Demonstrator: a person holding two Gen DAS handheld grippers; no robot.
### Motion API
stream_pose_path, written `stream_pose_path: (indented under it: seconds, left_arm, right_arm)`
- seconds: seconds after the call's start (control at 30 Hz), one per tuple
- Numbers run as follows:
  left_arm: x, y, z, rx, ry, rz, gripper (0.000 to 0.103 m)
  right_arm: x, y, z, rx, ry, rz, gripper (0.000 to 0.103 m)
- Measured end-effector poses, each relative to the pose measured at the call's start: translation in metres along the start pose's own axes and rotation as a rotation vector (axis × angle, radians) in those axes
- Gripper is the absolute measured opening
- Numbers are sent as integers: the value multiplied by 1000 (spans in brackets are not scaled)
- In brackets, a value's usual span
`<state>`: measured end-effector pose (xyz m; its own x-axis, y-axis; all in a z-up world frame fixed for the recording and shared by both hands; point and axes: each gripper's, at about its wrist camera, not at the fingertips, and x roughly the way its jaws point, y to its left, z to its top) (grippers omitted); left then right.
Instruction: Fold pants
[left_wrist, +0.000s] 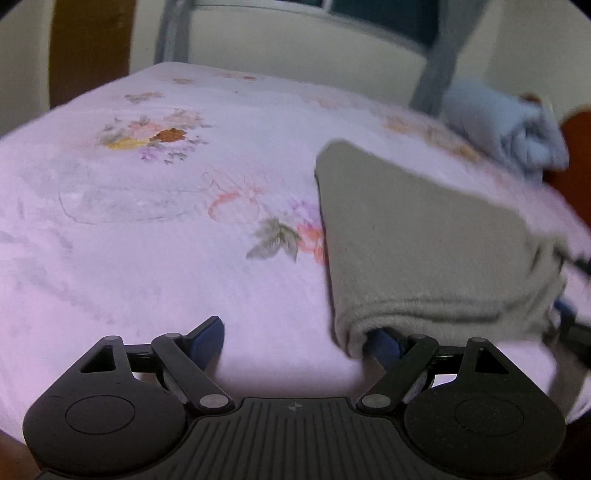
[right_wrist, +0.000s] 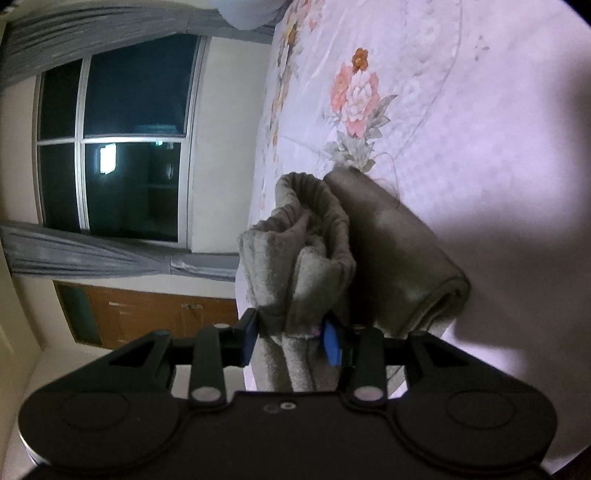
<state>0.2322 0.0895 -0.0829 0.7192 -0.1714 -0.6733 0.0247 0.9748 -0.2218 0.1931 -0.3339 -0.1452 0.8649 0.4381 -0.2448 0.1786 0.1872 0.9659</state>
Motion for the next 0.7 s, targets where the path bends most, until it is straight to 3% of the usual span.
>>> stream_pose_path:
  seconds: [0.13,0.23,0.57,0.7]
  left_arm:
    - [2,12,-2,-70,18,45,84]
    - [4,13,-4,-95,40,62,84]
    - [-2,17,-6,-100,62,49,84]
    - [-15,28,-11,-141,61,80,84]
  right_arm:
    - [-2,2,-2,-67,-29,-95,26]
    - [2,-6,-8,-100,3,-155,24]
    - [-7,-6,0,-113,15,-146,28]
    - [-34,5,9,-179,-43,-139,33]
